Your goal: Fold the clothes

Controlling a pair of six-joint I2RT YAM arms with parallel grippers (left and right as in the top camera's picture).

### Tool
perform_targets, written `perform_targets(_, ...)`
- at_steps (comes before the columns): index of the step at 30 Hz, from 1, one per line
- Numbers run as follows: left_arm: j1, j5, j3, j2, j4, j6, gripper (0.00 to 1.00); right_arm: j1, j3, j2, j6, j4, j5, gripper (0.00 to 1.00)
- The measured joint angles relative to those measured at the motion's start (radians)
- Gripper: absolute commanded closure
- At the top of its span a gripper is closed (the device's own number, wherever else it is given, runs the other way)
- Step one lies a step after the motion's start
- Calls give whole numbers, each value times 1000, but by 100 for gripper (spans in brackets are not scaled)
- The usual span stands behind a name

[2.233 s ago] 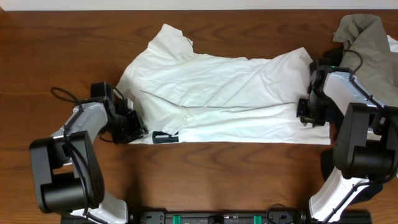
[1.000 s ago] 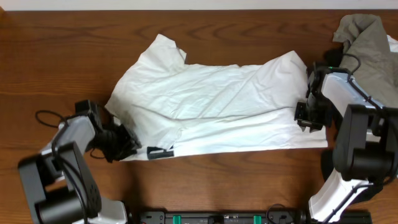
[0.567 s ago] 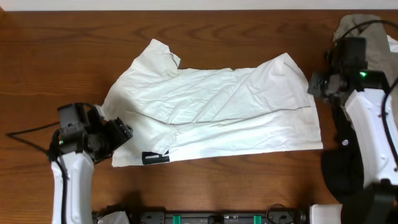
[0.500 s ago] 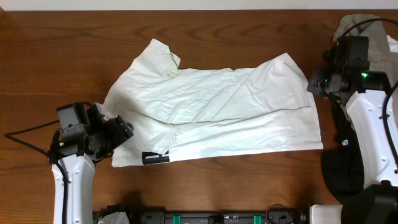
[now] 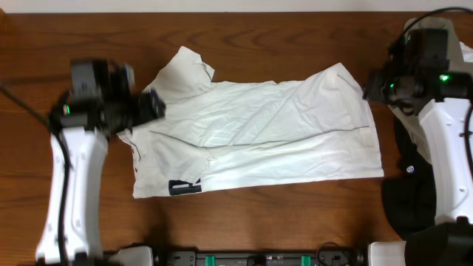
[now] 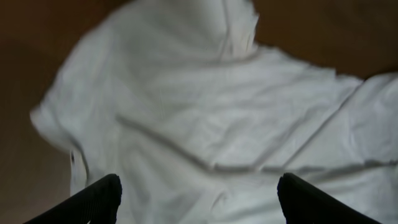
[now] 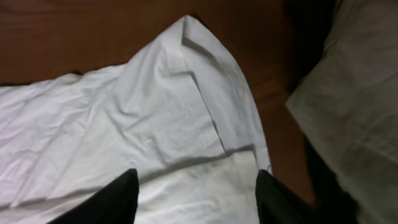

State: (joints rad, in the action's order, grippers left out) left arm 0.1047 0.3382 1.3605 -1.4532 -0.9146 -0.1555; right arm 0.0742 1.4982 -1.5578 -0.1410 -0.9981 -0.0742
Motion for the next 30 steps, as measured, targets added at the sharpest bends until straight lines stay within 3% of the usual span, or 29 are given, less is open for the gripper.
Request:
perform_targets(9,-13,-29,402,-446,34,162,11,0,66,-1,39,-130,-2,38)
perform_targets(16,-12,-32,443,-716,180,245,13,0,63,-1,47,-173,-2,41)
perform_targets(21,-12,-31,443,-814,242,269,15,0,63,-1,48,-188,-2,43)
perform_targets(30,-12,-31,443,-825,303,324,17,0,62,-1,47,-195,-2,45)
